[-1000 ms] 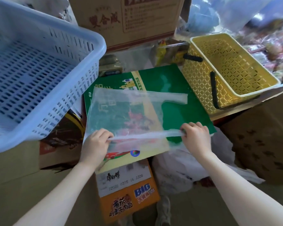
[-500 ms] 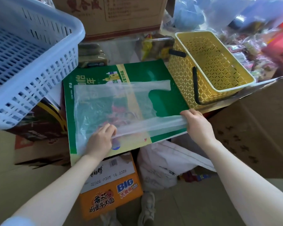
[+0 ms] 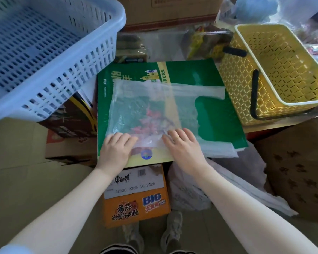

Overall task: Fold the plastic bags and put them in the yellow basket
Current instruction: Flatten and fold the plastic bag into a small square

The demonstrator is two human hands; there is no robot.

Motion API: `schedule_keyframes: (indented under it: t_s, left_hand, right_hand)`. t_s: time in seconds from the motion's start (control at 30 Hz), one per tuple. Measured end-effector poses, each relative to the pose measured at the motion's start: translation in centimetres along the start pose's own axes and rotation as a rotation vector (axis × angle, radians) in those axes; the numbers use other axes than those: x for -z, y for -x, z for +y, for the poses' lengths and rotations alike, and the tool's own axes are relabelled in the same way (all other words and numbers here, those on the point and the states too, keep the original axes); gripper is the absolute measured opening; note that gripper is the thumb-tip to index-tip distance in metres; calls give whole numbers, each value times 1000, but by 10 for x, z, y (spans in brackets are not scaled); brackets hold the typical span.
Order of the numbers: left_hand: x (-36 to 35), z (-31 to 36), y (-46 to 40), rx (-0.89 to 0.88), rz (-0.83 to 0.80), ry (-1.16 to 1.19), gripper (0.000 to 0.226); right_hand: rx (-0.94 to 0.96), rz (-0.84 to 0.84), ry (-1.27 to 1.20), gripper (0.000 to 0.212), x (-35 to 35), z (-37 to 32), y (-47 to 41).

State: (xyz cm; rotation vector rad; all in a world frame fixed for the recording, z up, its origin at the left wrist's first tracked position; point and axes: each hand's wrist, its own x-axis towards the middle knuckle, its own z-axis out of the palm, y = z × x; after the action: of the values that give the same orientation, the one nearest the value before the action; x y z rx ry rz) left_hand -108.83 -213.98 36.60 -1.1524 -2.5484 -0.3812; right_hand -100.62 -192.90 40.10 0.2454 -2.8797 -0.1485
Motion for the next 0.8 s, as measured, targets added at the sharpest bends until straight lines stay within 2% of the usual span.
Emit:
schedule_keyframes:
  t_s: [0.07,0.2,0.27,0.33,0.43,0.5,0.63,0.73,0.8]
  left_hand:
    - [3,-7,3,-8,-8,77,21]
    - [9,-17,13,-19,-123,204,27]
    - [17,-17,15,45,-197,249,37]
    - [25,-17,15,46,-270,248,36]
    - [28,-22,17,-110,-367,179,35]
    - [23,-27,20,-197,-368,151,27]
    - [21,-20,15,-196,-376,245,24]
    - [19,-4,2,-103,-286,288,18]
    - [15,5,-10,-19,-209,288,12]
  right_hand:
    - [-9,-67,-7,34,0,5,-2]
    - [52,-204,-40,46,-2,23,23]
    - [78,-231,-38,44,-5,30,39]
    - [66,-236,-67,35,-6,34,46]
    - [44,-230,-134,32,-3,30,50]
    - [18,-197,-166,26,0,24,47]
    - [-175,-18,-259,27,7,23,17]
    - [-318,161,-301,28,16,32,-9]
    - [-304,208,-204,28,21,39,-16]
